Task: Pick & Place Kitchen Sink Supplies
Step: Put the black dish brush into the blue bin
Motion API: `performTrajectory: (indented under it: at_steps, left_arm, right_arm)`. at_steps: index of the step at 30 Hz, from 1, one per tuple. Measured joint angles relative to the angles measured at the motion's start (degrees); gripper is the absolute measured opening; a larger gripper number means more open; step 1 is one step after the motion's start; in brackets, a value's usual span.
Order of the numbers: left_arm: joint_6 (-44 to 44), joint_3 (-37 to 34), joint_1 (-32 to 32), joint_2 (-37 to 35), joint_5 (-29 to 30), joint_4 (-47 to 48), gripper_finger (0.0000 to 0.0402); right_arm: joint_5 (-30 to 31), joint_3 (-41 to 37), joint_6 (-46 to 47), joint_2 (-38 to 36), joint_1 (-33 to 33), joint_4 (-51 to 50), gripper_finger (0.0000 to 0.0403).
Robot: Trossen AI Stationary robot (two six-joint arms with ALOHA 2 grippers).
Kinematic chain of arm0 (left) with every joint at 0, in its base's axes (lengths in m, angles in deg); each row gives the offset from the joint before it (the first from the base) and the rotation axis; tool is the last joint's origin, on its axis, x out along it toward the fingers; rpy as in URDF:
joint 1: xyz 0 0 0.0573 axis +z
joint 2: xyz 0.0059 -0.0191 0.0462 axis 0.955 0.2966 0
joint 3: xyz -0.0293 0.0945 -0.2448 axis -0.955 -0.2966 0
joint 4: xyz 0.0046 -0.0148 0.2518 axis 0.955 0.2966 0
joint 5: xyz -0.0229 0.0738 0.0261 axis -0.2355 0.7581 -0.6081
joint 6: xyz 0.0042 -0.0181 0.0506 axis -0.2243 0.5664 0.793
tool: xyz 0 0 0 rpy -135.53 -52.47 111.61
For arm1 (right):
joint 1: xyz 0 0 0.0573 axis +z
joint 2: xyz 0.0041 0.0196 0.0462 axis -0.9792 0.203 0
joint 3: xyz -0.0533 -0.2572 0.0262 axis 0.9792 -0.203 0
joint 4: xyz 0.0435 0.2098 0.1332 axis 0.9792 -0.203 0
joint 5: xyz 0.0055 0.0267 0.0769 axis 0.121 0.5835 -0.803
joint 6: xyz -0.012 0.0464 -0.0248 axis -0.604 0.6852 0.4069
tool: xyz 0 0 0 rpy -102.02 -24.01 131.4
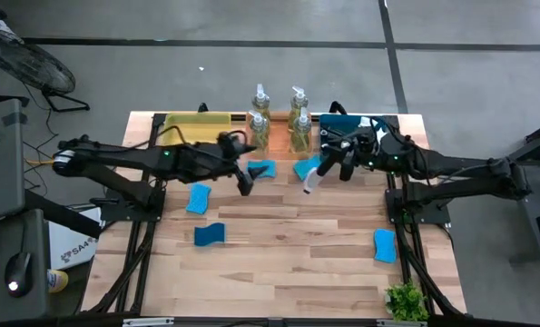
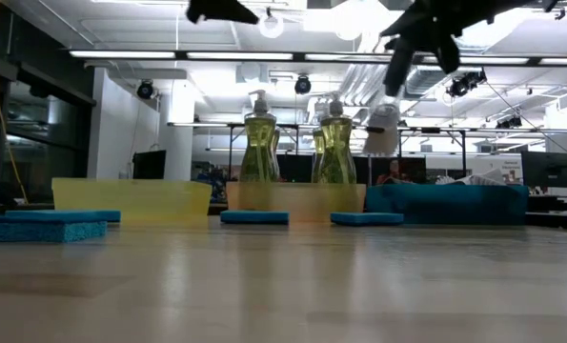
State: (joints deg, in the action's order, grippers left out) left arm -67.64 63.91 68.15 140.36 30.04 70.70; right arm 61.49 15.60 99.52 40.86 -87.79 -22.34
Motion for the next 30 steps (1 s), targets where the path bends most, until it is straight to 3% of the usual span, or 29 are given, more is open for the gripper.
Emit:
performTrajectory:
  at_steps: [15, 30]
  left_arm:
    - [-3.16, -0.03, 0.07, -6.63, 4.43, 17.32, 0.034]
    - [-1.58, -0.09, 0.11, -7.09, 4.55, 21.06, 0.034]
  right_arm:
    - [15.88, 0.06, 1.05, -13.63, -9.11, -11.24, 0.0094]
    - [11.65, 0.08, 2.4, -11.98, -25.32, -12.19, 0.0094]
